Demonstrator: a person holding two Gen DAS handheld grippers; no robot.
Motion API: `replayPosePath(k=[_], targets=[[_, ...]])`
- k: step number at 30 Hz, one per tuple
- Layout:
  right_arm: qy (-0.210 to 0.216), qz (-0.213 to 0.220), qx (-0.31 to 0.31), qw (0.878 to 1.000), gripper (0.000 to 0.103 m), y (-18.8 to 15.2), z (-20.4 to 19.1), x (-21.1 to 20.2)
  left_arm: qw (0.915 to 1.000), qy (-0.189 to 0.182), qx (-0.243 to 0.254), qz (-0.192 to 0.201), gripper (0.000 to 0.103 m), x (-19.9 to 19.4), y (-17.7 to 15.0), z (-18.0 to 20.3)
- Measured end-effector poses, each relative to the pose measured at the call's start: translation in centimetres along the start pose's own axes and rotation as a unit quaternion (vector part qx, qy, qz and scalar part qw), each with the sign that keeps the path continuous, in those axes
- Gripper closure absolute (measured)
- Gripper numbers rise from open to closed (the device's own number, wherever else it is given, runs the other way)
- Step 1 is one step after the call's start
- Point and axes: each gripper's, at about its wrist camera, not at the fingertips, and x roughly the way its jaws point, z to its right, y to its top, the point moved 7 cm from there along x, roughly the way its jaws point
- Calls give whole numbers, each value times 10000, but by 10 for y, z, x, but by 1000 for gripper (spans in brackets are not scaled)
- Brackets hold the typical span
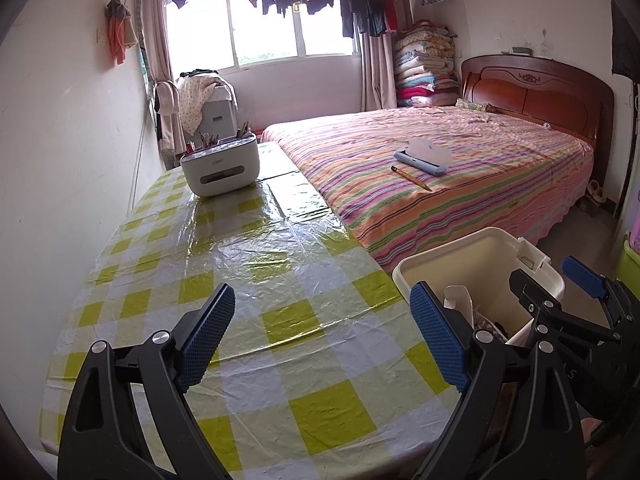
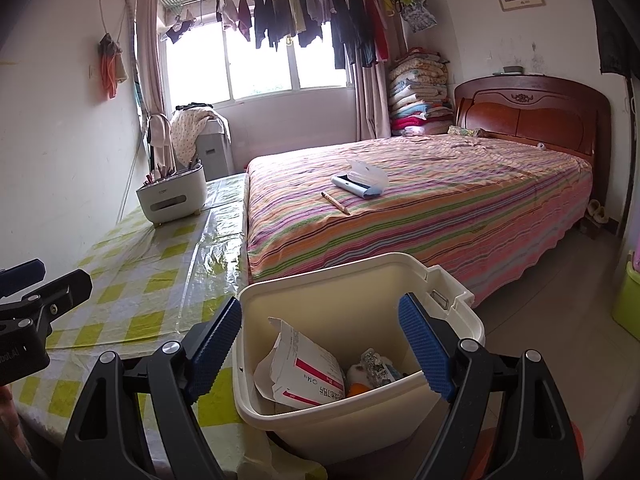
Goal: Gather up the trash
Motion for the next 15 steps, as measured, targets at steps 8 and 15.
replayPosePath(k=[8, 15], targets=[[16, -14, -15, 10000, 24, -1, 0, 1, 10000, 42, 58, 16, 15, -1, -1, 1], [18, -19, 6, 10000, 24, -1, 1, 1, 9999, 58, 110, 47, 13, -2, -1, 3]])
